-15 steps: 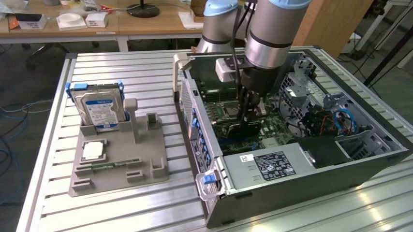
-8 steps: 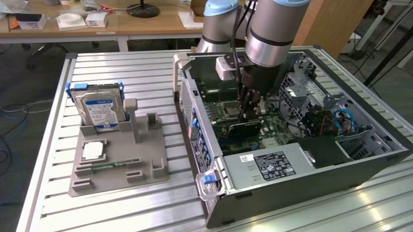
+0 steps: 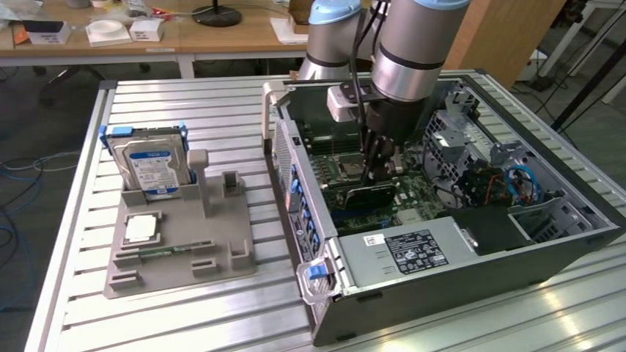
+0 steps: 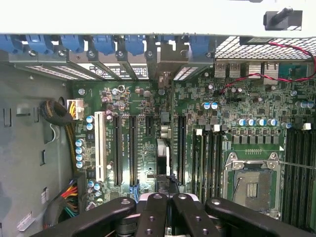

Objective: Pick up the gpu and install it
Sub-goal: 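Press down on the gpu until it lock into place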

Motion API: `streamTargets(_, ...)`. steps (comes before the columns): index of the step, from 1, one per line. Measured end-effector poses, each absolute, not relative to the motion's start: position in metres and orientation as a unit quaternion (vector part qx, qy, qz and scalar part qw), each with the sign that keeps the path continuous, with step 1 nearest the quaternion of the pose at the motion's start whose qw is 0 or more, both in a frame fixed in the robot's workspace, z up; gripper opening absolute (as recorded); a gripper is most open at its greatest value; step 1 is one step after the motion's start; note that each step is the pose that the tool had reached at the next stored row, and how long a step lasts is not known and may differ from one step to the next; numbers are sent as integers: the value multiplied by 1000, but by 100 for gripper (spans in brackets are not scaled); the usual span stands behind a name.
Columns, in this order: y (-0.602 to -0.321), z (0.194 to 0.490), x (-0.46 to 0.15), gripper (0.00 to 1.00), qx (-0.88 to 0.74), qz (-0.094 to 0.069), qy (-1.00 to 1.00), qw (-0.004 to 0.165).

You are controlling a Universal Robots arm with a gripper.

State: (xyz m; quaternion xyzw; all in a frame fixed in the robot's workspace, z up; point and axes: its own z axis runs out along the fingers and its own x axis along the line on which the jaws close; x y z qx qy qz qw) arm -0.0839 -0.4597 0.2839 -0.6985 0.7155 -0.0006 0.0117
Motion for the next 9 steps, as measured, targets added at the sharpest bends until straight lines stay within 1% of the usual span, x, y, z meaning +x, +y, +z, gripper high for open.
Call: streamTargets(9, -460, 282, -84, 11, -699, -2, 716, 10)
